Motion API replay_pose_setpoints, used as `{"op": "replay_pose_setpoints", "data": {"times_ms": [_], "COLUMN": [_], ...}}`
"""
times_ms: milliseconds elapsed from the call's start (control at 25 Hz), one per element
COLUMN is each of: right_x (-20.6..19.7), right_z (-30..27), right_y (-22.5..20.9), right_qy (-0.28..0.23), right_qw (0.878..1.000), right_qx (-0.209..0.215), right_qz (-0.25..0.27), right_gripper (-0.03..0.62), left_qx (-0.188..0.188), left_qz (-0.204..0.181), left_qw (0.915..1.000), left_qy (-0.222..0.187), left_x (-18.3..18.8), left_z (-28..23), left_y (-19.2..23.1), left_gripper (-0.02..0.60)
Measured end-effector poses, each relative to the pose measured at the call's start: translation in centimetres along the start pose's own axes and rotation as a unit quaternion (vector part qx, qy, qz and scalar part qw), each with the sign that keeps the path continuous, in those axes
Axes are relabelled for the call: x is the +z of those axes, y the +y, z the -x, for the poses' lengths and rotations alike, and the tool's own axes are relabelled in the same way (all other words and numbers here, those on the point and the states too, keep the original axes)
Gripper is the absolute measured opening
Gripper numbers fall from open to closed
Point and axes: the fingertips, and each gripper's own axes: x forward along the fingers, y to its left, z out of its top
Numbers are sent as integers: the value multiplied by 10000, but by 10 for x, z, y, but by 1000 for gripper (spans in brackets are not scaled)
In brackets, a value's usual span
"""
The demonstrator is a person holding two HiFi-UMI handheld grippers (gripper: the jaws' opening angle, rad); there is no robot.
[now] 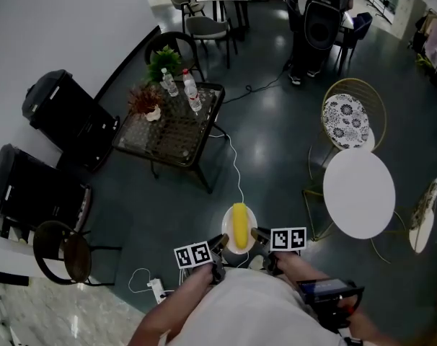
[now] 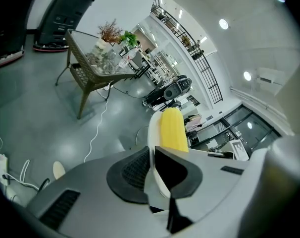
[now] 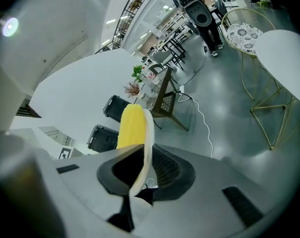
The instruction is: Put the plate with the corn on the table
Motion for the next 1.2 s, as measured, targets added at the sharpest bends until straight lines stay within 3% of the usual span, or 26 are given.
{"op": "replay_pose_setpoints", "data": {"times_ms": [360, 640, 920, 1200], "right_x": [-8, -1, 8, 17], "right_z": [21, 16, -12, -44], "right_y": [-21, -13, 6, 7], "right_qy": [-208, -210, -98, 220], "right_qw": [9992, 9993, 9985, 9985], "right_qx": [-36, 126, 475, 445], "right_qz": [-325, -273, -266, -223], "right_gripper": [57, 57, 57, 55], "left_qx": [-20, 86, 260, 285], "left_qz": [-216, -279, 86, 163], "left_qw": [9994, 9993, 9996, 9994], "left_qy": [261, 253, -35, -91], "left_x": [-18, -9, 12, 34], "left_z": [-15, -10, 8, 5], "left_y": [-14, -14, 1, 24], "left_gripper": [32, 33, 32, 32]}}
